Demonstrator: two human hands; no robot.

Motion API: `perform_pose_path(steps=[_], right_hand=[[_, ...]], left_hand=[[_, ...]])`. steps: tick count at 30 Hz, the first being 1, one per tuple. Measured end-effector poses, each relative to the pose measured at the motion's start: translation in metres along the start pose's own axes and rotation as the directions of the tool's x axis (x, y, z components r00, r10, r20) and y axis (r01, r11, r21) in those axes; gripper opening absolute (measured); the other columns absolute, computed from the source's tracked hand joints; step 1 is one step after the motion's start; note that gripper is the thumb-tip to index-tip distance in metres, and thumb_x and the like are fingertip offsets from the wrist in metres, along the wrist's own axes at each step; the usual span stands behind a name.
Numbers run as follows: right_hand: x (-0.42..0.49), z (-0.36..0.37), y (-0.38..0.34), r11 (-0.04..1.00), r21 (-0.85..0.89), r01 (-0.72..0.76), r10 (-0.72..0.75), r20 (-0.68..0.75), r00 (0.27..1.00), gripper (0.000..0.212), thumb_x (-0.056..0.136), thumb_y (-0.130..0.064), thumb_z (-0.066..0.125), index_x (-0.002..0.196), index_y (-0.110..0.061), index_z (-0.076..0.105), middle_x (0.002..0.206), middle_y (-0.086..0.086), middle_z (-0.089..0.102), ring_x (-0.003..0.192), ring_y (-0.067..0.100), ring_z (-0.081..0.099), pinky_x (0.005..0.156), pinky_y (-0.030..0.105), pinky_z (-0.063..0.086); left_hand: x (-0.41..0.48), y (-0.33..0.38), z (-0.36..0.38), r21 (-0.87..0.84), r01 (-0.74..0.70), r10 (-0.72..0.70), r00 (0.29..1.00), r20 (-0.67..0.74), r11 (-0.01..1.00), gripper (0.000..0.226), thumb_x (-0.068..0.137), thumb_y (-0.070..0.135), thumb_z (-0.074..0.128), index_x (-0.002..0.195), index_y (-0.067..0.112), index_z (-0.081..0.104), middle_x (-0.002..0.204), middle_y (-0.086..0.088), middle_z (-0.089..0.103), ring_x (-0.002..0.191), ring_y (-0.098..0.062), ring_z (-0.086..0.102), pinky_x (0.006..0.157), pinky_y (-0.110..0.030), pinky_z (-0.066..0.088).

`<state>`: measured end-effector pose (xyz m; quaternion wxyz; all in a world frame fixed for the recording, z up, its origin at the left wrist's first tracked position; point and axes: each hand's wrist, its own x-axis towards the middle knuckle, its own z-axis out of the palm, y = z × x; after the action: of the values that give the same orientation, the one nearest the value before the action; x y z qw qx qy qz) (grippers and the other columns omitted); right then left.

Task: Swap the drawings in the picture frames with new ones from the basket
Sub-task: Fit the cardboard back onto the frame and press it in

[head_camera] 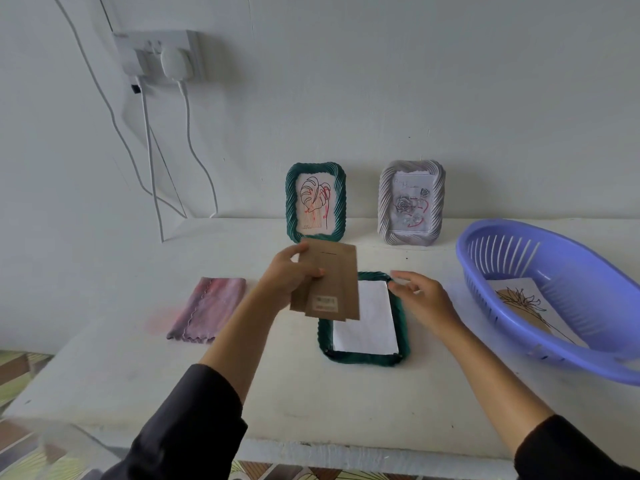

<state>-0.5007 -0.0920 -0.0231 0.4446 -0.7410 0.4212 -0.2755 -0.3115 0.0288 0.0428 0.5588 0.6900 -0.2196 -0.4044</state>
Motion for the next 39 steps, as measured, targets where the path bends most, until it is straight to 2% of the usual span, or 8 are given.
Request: perform_pose_path(steps=[5,9,12,15,17,22,35,39], right_hand=[[-0.009,0.005,-0.02,0.984,0.109,-0.138,0.117,0.181,0.977,0.035,0.09,-0.012,0.055,0.125,-0.009,0.056,0.071,0.002,0.064,0.054,0.012,0.048,0.065,0.023,0.042],[-0.014,-0.002,-0.015,0.972,0.118,-0.203,0.188,0.126,0.974,0.04,0.088,-0.003,0.055,0.128,-0.006,0.053,0.064,0.003,0.054,0.054,0.015,0.044,0.059,0.022,0.039],[-0.014,-0.005,-0.012,0.966,0.11,-0.234,0.222,0.105,0.969,0.039,0.087,-0.004,0.056,0.126,-0.006,0.055,0.079,0.007,0.059,0.054,0.013,0.045,0.057,0.021,0.04],[-0.013,-0.004,-0.01,0.962,0.108,-0.249,0.238,0.102,0.966,0.038,0.086,-0.002,0.055,0.125,-0.005,0.056,0.09,0.012,0.06,0.053,0.011,0.045,0.053,0.021,0.04],[-0.012,-0.003,-0.009,0.963,0.102,-0.251,0.24,0.105,0.965,0.039,0.086,0.0,0.055,0.124,-0.004,0.057,0.09,0.013,0.06,0.052,0.012,0.044,0.052,0.022,0.039],[-0.009,-0.002,-0.009,0.965,0.112,-0.238,0.225,0.117,0.967,0.035,0.086,0.002,0.052,0.119,-0.004,0.062,0.081,0.008,0.061,0.039,0.005,0.043,0.052,0.023,0.036],[-0.008,0.004,-0.009,0.959,0.122,-0.256,0.242,0.118,0.963,0.034,0.086,0.004,0.051,0.118,-0.003,0.061,0.073,0.008,0.059,0.05,0.015,0.038,0.053,0.025,0.034],[-0.007,0.005,-0.008,0.96,0.126,-0.252,0.235,0.131,0.963,0.033,0.086,0.005,0.051,0.116,-0.003,0.062,0.07,0.008,0.058,0.049,0.015,0.036,0.052,0.024,0.032]], left_hand=[[-0.001,-0.015,0.033,0.026,0.113,-0.116,0.985,0.132,0.993,0.065,0.083,-0.007,0.06,0.139,0.02,0.041,0.128,-0.015,0.051,0.095,-0.032,0.061,0.071,-0.042,0.055],[0.005,-0.028,0.045,0.112,0.111,-0.125,0.984,0.129,0.988,0.064,0.079,-0.003,0.066,0.137,0.004,0.041,0.13,-0.02,0.052,0.11,-0.038,0.059,0.088,-0.047,0.054],[0.006,-0.033,0.053,0.266,0.077,-0.111,0.987,0.113,0.961,0.056,0.075,0.003,0.071,0.127,-0.003,0.05,0.123,-0.02,0.058,0.108,-0.035,0.061,0.093,-0.045,0.053],[0.002,-0.032,0.057,0.368,0.042,-0.073,0.995,0.073,0.929,0.018,0.076,0.005,0.072,0.083,0.011,0.056,0.101,-0.009,0.054,0.097,-0.026,0.056,0.088,-0.036,0.05],[0.006,-0.034,0.059,0.416,0.024,-0.053,0.997,0.057,0.909,0.038,0.077,0.005,0.071,0.066,0.021,0.038,0.093,-0.008,0.048,0.091,-0.026,0.053,0.089,-0.039,0.051],[0.012,-0.036,0.059,0.466,0.01,-0.042,0.997,0.059,0.885,0.034,0.076,0.008,0.072,0.068,0.019,0.041,0.097,-0.011,0.05,0.088,-0.026,0.054,0.09,-0.043,0.052],[0.018,-0.04,0.055,0.495,-0.005,-0.025,0.998,0.053,0.869,0.021,0.077,0.01,0.071,0.086,0.01,0.052,0.107,-0.014,0.057,0.091,-0.025,0.055,0.081,-0.034,0.051],[0.02,-0.041,0.053,0.511,-0.016,-0.018,0.998,0.062,0.86,0.02,0.079,0.011,0.07,0.077,0.014,0.05,0.101,-0.008,0.051,0.09,-0.023,0.052,0.075,-0.03,0.047]])
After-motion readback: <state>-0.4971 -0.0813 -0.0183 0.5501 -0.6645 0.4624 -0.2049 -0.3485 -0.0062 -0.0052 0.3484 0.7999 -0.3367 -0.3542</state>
